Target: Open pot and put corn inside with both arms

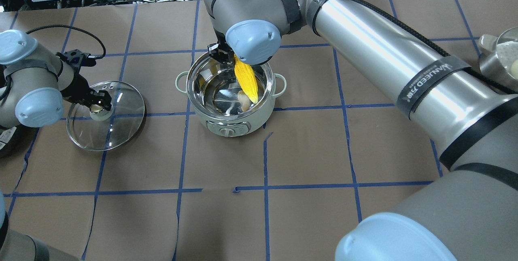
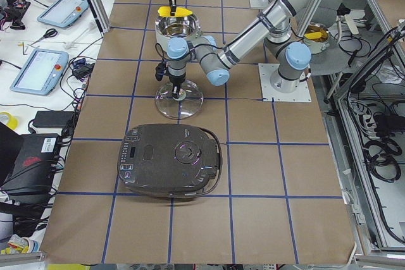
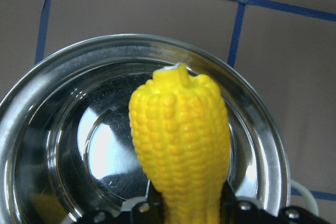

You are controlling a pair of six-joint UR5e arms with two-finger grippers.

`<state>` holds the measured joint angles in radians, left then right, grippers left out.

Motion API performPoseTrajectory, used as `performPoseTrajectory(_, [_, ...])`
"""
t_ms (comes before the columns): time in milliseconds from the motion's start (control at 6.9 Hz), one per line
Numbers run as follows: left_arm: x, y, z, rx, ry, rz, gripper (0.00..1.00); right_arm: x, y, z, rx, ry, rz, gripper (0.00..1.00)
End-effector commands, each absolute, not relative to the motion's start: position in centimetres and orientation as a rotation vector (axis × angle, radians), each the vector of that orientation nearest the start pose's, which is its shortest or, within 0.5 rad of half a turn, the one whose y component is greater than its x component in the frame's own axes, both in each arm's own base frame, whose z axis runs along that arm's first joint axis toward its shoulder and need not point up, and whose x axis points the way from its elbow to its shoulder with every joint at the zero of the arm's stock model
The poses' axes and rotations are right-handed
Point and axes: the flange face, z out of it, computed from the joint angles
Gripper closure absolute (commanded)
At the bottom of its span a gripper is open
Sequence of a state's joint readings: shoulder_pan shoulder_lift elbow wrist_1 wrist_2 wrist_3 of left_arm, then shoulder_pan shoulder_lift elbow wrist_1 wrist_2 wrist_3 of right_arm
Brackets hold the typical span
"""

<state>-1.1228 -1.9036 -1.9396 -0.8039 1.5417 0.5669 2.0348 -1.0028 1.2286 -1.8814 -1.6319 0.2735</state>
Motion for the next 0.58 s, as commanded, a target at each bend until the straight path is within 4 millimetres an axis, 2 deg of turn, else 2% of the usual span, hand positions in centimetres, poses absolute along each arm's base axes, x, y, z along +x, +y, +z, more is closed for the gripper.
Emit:
performPoseTrajectory(0, [11.0, -55.0, 21.9, 0.213, 3.129, -0.104, 0.0, 44.3, -58.2, 33.9, -0.349, 3.141, -0.162, 0.01])
performPoseTrajectory(145, [10.7, -55.0, 23.1, 0.222, 3.117, -0.133, 0.0, 44.4, -58.4, 34.5, -0.353, 3.128, -0.211, 0.0])
performPoseTrajectory(290, [9.2, -55.0, 25.1, 0.252, 3.102, -0.163, 0.0, 44.4, -58.5, 34.5, -0.352, 3.124, -0.225, 0.0])
performPoseTrajectory(435, [7.5, -55.2, 27.8, 0.287, 3.095, -0.153, 0.0, 44.0, -58.4, 34.7, -0.335, 3.134, -0.234, 0.0])
